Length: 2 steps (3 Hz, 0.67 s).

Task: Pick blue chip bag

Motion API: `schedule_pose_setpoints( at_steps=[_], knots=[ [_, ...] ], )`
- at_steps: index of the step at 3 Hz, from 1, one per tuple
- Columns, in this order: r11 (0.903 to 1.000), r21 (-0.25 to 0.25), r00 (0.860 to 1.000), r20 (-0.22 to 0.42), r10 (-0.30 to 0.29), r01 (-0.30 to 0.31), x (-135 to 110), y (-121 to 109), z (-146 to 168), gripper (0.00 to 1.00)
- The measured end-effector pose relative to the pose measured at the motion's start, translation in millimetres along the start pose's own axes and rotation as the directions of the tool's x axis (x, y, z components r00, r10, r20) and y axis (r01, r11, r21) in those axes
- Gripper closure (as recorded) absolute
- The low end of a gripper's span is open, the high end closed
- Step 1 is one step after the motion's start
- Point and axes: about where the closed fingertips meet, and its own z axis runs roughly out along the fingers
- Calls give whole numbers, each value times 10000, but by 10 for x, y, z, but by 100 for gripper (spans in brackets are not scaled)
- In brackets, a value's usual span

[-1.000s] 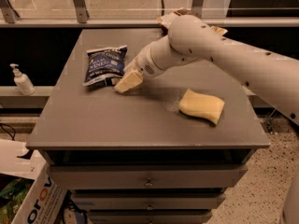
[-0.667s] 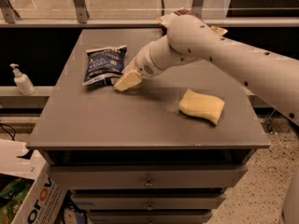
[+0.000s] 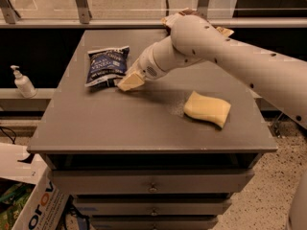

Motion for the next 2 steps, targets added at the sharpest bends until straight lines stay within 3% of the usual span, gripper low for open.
schedule_pose_setpoints(
  at_steps=[1,2],
  knots=[
    [10000,-1,10000,1,-1,1,-1,1,0,100],
    [9987,-165,9969,631,-474,485,-625,289,-113,100]
  ],
)
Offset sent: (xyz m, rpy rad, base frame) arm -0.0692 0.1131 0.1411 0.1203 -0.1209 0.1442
